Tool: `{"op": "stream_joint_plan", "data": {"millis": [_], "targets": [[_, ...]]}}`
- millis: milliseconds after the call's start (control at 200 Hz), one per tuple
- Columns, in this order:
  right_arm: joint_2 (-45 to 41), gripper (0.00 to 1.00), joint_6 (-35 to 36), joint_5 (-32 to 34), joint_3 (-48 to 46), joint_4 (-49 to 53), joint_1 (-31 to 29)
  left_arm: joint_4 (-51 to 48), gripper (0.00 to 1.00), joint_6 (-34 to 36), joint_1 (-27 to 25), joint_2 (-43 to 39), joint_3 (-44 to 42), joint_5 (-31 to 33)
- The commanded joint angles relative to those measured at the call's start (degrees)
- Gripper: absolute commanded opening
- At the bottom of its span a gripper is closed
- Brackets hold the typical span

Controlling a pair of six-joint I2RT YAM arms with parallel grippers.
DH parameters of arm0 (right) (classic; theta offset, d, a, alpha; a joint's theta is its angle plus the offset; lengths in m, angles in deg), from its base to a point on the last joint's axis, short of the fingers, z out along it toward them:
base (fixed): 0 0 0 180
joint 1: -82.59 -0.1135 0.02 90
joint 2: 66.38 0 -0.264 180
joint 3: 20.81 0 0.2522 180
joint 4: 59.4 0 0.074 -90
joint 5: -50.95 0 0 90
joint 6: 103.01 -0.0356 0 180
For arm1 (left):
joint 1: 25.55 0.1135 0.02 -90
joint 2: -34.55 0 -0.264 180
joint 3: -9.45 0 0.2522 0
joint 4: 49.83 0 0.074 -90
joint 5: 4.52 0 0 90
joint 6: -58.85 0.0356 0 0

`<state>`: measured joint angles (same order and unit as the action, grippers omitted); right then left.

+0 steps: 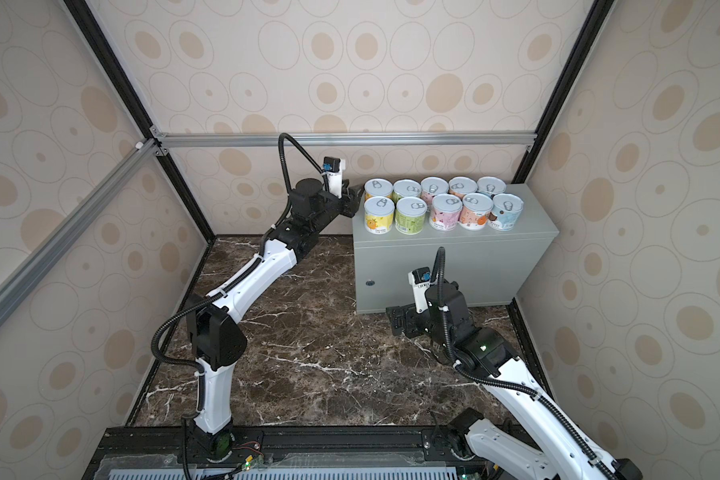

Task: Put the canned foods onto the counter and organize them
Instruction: 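Open the left gripper and draw it back while the right gripper rises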

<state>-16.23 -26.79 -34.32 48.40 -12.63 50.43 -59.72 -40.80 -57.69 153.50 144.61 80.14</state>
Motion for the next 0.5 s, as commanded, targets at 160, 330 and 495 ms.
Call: {"op": "stream_joint_plan", "data": {"millis": [160, 330, 495], "targets": [[-0.1, 1.0, 0.7, -0.3, -0.6, -0.5, 0.2, -1.9, 0.52, 2.1, -1.5, 0.9, 2.7, -1.5], [0.0, 1.0, 0.7, -0.4, -0.2, -0.5, 0.2, -1.7, 0.52, 2.0, -1.9, 1.0, 2.7, -1.8], [0.2, 1.0, 0.7, -0.5, -0.2, -0.5, 0.2, -2.4, 0.52, 1.4, -2.1, 0.9, 2.7, -1.0]]}}
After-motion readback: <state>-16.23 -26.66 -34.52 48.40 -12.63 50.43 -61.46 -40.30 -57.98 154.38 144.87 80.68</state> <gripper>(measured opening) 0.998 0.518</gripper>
